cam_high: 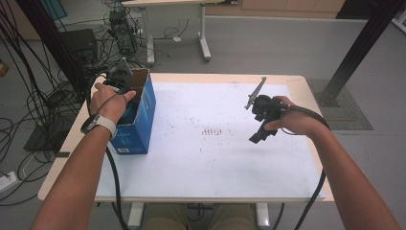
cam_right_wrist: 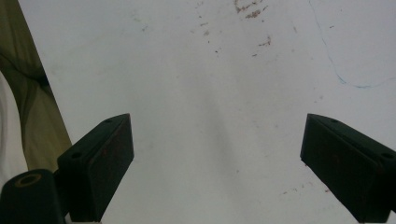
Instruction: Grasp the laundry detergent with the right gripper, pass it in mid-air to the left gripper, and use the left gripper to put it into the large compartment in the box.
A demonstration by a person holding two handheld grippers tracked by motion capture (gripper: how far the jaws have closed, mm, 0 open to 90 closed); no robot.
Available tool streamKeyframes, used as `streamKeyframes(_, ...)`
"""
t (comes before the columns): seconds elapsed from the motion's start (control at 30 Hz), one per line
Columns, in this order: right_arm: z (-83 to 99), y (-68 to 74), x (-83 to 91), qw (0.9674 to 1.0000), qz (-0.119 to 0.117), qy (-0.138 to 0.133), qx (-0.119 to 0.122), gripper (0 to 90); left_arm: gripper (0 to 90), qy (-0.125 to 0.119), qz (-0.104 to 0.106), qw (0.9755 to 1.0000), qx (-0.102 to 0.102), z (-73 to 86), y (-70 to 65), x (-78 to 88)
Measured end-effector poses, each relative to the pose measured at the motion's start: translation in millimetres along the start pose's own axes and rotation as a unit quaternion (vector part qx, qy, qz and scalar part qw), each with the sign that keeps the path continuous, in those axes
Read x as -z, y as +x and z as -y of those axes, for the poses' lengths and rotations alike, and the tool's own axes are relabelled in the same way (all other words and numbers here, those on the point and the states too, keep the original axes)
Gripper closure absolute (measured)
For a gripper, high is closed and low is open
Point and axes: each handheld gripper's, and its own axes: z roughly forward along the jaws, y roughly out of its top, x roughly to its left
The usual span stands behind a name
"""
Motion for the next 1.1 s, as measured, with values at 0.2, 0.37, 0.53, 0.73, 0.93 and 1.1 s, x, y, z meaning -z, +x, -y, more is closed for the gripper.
streamKeyframes(0.2, -0.6, 0.3, -0.6, 1.0000, -0.001, -0.002, 0.000, 9.3, 28.2, -0.010, 0.015, 0.9998, 0.005, 1.6, 2.7, 6.5)
streamKeyframes(0.37, -4.2, 1.9, -1.7, 1.0000, -0.003, 0.000, 0.005, 9.3, 24.3, -0.021, 0.010, 0.9997, -0.002, 1.5, 0.5, 17.0)
streamKeyframes(0.53, -5.1, 2.2, 0.0, 1.0000, -0.002, 0.001, 0.004, 9.3, 14.3, -0.031, 0.001, 0.9994, -0.013, 0.7, -1.2, 34.9)
streamKeyframes(0.73, -3.9, 3.4, 1.9, 1.0000, 0.000, 0.002, 0.003, 9.4, 13.3, -0.041, 0.004, 0.9987, -0.031, 0.2, -2.2, 50.9)
streamKeyframes(0.93, -3.0, 4.2, 5.1, 1.0000, 0.004, 0.000, 0.001, 9.4, 10.5, -0.047, 0.009, 0.9978, -0.045, -0.3, -5.3, 68.4)
streamKeyframes(1.1, -0.6, 2.0, 8.0, 1.0000, 0.006, -0.004, -0.004, 9.3, 9.2, -0.061, 0.018, 0.9948, -0.079, 0.3, -17.6, 92.2)
